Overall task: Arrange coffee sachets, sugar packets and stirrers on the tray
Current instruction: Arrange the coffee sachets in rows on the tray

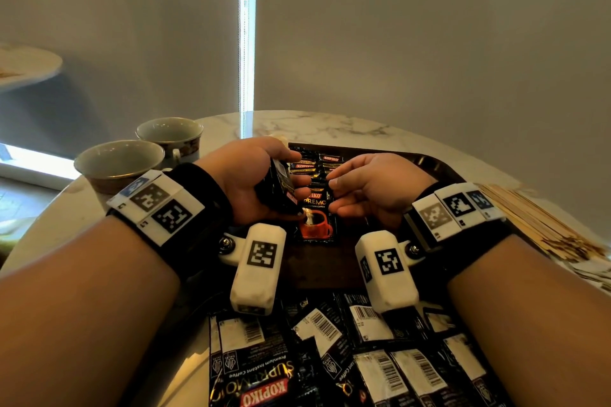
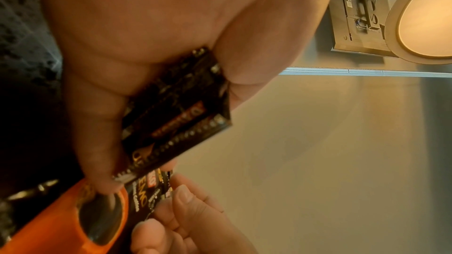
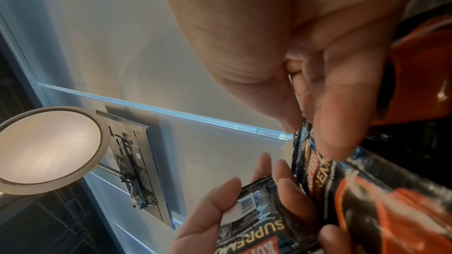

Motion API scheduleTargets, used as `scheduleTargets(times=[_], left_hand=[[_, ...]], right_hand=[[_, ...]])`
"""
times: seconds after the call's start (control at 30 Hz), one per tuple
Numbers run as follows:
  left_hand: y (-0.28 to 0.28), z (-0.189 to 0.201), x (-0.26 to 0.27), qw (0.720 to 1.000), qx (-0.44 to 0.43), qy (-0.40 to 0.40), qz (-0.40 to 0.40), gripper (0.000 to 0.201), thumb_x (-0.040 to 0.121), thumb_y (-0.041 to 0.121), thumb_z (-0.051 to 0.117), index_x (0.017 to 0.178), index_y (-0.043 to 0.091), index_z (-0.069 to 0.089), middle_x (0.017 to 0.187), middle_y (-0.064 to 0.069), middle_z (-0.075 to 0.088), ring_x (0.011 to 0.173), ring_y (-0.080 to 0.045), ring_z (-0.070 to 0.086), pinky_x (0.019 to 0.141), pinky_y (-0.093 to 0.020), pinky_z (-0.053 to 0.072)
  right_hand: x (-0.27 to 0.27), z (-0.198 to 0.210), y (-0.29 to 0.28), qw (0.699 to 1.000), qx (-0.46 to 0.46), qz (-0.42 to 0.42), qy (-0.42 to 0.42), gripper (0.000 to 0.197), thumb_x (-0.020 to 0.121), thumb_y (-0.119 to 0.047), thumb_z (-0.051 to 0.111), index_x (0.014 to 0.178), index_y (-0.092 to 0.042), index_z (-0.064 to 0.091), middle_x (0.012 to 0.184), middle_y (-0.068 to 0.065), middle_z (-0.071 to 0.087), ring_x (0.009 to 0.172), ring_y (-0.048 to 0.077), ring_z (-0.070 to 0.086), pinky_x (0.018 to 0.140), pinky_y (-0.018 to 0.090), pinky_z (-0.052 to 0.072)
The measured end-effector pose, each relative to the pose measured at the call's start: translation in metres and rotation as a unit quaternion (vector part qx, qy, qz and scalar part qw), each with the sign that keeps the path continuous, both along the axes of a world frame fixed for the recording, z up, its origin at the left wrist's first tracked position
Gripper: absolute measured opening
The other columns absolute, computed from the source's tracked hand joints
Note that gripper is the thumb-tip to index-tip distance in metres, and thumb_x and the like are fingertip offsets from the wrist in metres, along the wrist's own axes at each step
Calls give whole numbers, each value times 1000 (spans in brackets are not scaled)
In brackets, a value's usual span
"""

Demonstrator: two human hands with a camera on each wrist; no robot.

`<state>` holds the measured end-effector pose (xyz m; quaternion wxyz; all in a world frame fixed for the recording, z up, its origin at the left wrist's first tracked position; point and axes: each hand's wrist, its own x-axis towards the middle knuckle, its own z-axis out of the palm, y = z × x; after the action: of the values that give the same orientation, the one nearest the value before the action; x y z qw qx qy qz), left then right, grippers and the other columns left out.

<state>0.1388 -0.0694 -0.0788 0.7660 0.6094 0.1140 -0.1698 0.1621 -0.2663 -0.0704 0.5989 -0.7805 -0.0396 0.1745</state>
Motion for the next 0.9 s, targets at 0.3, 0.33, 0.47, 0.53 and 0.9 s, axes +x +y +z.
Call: scheduleTargets(times=[0.3, 0.33, 0.47, 0.53, 0.9], left_hand=[[0, 1, -1, 1000, -6, 4, -12, 28, 101, 23, 50, 125, 13, 59, 86, -11, 69, 72, -24, 69, 68, -47, 60], [0, 1, -1, 1000, -8, 5, -12, 28, 100, 24, 50, 125, 14, 59, 87, -11, 69, 71, -24, 69, 66, -47, 61], [0, 2, -2, 1000, -12, 8, -11, 27, 100, 23, 50, 123, 13, 60, 87, -10, 68, 70, -23, 68, 60, -47, 61], [-1, 3, -4, 1000, -12, 8, -9, 25, 100, 23, 50, 120, 12, 61, 87, -10, 68, 70, -23, 67, 58, -47, 61], [1, 3, -5, 999, -46, 3, -3, 32, 98, 27, 51, 125, 14, 60, 88, -8, 63, 65, -21, 63, 65, -43, 59]], right_hand=[[2, 1, 0, 1000, 18, -19, -6, 7, 95, -9, 64, 98, -3, 62, 76, 12, 64, 57, 21, 68, 46, 25, 54], [3, 2, 0, 1000, 17, -12, 3, 10, 98, -14, 62, 98, -3, 61, 75, 11, 63, 56, 20, 67, 46, 24, 54], [4, 2, 0, 999, 12, 13, 33, 23, 101, -26, 57, 94, -4, 61, 68, 9, 64, 57, 20, 67, 48, 24, 55], [3, 2, 1, 999, 12, 22, 47, 26, 101, -27, 56, 94, -3, 61, 70, 10, 65, 59, 22, 69, 49, 24, 56], [2, 1, 1, 998, 24, 33, 54, 27, 101, -29, 57, 92, -4, 62, 74, 13, 66, 67, 25, 71, 52, 25, 58]])
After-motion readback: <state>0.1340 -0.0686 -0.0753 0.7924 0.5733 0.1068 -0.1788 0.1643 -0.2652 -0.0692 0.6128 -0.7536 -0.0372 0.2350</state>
